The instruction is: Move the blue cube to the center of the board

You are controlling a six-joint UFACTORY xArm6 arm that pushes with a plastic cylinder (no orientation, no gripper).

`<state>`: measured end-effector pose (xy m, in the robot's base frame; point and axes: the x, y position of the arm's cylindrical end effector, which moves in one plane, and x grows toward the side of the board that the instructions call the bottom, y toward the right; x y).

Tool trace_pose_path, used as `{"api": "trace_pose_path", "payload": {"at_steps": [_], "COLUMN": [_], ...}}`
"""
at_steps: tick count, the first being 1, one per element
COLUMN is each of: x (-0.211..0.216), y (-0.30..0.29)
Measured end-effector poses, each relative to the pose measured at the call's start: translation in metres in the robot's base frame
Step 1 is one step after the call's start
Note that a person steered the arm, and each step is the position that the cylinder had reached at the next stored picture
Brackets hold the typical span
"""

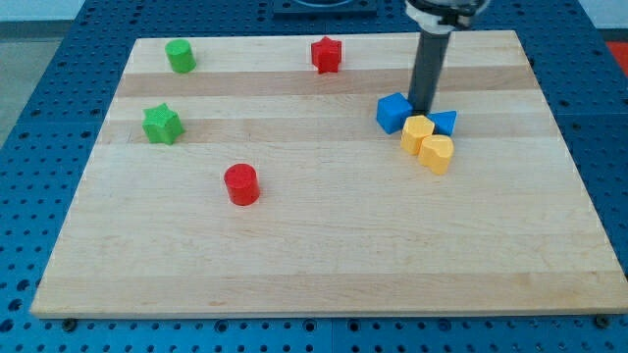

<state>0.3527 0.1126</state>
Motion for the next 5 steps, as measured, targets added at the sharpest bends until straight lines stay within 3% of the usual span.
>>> {"api": "trace_pose_path", "payload": {"at_steps": [3,5], "x": [0.024,0.095], "y": [-0.073,-0.073]}}
